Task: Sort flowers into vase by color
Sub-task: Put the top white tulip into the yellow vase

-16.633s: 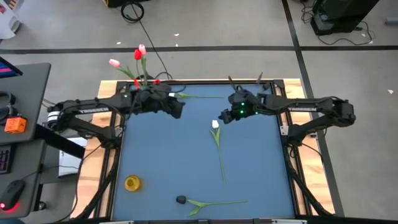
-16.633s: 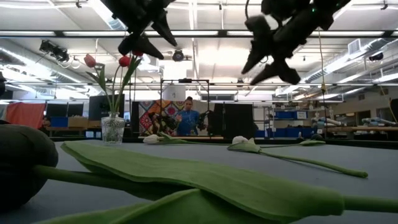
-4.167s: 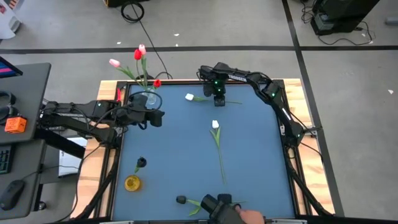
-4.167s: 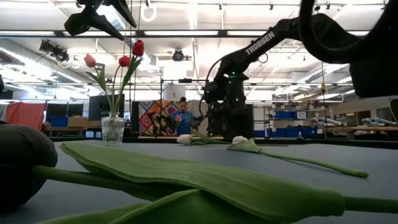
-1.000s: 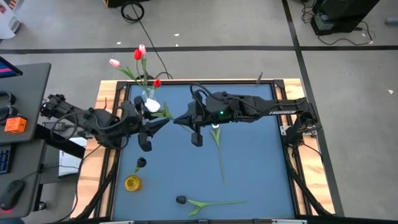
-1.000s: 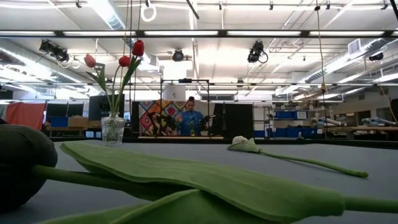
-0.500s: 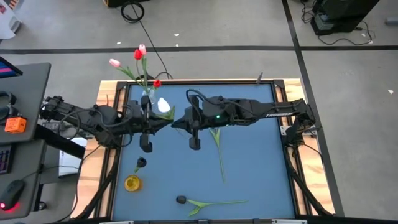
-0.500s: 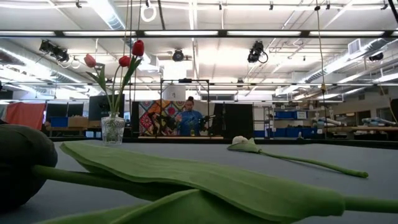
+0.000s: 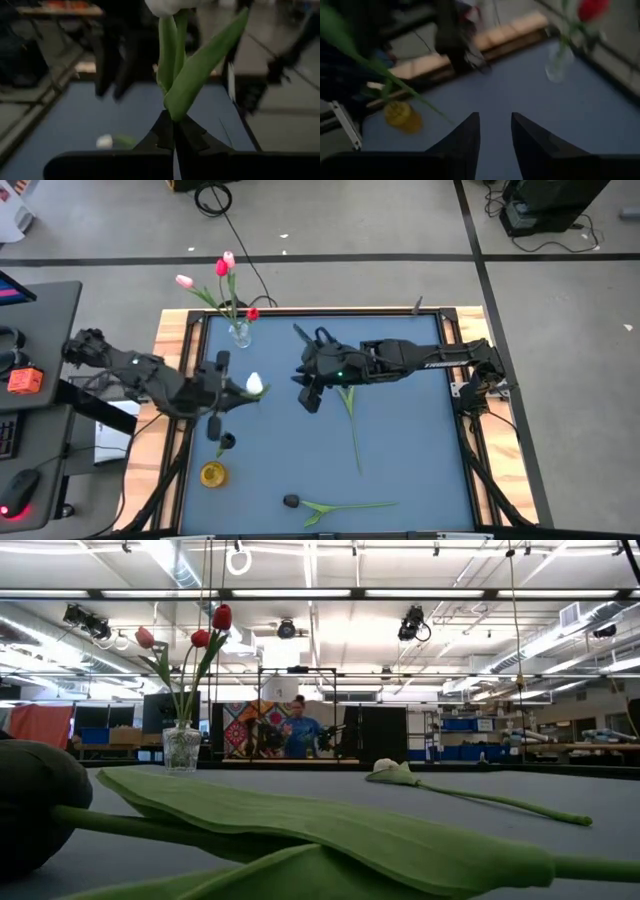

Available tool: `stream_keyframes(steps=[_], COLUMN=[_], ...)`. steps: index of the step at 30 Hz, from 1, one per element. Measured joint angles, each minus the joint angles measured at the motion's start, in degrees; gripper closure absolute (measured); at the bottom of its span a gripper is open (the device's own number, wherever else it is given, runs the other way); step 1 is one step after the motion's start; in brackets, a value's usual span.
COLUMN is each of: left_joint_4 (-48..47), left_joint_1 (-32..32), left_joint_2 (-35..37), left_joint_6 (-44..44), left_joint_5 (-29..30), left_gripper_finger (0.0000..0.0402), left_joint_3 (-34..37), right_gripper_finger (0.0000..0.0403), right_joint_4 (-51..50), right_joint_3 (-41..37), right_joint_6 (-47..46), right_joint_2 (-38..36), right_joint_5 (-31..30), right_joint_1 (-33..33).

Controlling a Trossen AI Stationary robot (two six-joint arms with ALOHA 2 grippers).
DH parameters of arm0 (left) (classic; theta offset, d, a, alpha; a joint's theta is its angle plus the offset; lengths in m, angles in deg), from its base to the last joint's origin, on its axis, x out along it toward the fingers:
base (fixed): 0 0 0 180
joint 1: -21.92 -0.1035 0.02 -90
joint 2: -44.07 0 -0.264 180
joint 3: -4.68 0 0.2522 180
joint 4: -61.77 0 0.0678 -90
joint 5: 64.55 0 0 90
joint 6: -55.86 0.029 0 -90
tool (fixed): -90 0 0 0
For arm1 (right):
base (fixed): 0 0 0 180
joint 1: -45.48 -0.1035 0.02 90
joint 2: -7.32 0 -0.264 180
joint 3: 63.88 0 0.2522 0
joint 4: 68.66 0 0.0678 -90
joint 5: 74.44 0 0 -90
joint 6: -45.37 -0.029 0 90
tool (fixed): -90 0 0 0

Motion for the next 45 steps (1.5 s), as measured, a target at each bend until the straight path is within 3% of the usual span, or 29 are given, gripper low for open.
stream_keyframes(steps=[4,10,22,31,45], left_joint_4=[-10.74,-16.07,-20.04,-11.26,-13.34], left_joint_1=[6.78,16.56,28.05,33.03,41.15], left_joint_2=[2.85,5.87,6.14,5.5,3.12], left_joint_6=[-3.94,-9.83,-19.01,-17.53,-17.56], left_joint_5=[-0.88,-0.74,-1.48,-2.05,12.17], left_gripper_finger=[0.0399,0.0399,0.0399,0.0398,0.0395], left_joint_3=[0.02,0.0,0.0,0.0,0.02], right_gripper_finger=[0.0284,0.0284,0.0284,0.0284,0.0284], right_joint_4=[-7.67,-11.58,-21.76,-25.96,-40.8], right_joint_3=[0.0,0.0,0.02,0.02,0.02], right_joint_6=[-5.98,-8.99,-15.17,-15.64,-27.47], right_joint_2=[-0.01,-0.1,-0.12,-0.19,-0.19], right_joint_5=[-0.09,-0.25,-0.95,-6.47,-14.42], right_joint_1=[-0.09,-1.16,-2.57,-5.0,-11.71])
